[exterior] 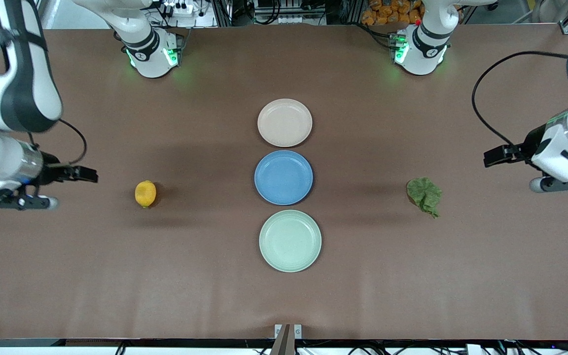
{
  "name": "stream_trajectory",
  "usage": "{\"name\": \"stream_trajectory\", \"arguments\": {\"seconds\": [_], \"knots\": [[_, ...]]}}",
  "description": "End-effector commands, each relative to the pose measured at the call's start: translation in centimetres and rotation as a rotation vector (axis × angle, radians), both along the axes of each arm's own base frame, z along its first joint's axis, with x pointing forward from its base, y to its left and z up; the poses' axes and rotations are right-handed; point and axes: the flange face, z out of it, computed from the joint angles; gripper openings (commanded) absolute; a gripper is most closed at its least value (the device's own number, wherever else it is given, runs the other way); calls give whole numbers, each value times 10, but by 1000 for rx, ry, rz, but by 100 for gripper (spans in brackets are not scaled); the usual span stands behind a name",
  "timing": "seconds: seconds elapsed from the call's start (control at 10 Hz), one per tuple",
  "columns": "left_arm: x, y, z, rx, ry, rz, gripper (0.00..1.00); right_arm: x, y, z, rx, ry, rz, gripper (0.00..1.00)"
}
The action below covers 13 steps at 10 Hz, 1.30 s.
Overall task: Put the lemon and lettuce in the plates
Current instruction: 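Reach the right gripper to the lemon while the left gripper reaches the lettuce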
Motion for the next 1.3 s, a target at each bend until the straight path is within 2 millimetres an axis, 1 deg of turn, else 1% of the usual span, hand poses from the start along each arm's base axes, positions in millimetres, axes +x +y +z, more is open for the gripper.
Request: {"name": "stream_trajectory", "arguments": {"seconds": [0.0, 0.1, 0.2, 0.3, 0.4, 0.6, 0.7, 0.8, 0.9, 1.0, 1.2], "knots": [[-8, -3, -62, -46, -4, -2, 100, 20, 15, -51, 13, -2, -15, 100], [-10, -10, -90, -52, -3, 2, 100, 24, 21, -76, 19, 9, -17, 100], [-7, -16, -118, -48, 9, 1, 100, 25, 38, -92, 30, 16, -12, 100], [0, -18, -152, -41, 47, 2, 100, 23, 37, -116, 31, 52, -15, 100], [4, -20, -179, -36, 56, 2, 100, 19, 40, -132, 30, 64, -11, 100], [3, -23, -231, -26, 129, -2, 100, 15, 43, -170, 29, 65, -7, 100], [4, -25, -251, -23, 130, -4, 100, 13, 39, -177, 31, 77, -6, 100], [6, -25, -269, -21, 130, -5, 100, 9, 39, -189, 30, 104, -6, 100], [8, -34, -278, -27, 120, -14, 100, 1, 36, -203, 30, 126, -16, 100], [14, -38, -280, -28, 96, -17, 100, -3, 29, -209, 36, 142, -36, 100], [22, -43, -305, -43, 89, -4, 100, -6, 32, -213, 42, 150, -37, 100]]}}
